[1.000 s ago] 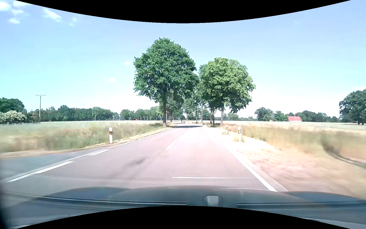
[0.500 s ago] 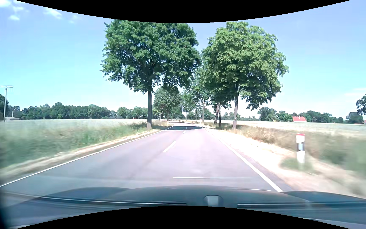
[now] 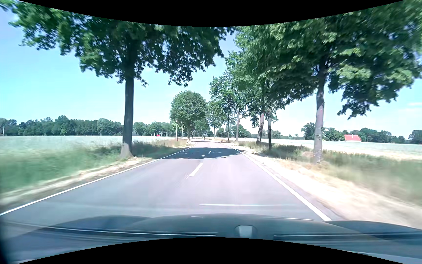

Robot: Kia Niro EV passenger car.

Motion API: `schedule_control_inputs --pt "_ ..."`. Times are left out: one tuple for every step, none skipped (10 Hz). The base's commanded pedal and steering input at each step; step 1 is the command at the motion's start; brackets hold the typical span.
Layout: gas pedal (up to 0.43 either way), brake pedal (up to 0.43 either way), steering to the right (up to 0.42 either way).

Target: Follow the waypoints while adhering to traffic rules and regulations

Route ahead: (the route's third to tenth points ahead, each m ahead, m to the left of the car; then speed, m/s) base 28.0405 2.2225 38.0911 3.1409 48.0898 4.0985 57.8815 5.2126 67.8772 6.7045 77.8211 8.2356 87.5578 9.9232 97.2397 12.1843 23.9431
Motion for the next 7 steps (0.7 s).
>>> schedule_control_inputs --pt "0.0 0.226 -0.003" --pt "0.0 0.226 -0.004" --pt "0.0 0.238 -0.005" --pt "0.0 0.244 -0.005" --pt "0.0 0.244 -0.006" --pt "0.0 0.25 -0.007" --pt "0.0 0.256 -0.008"
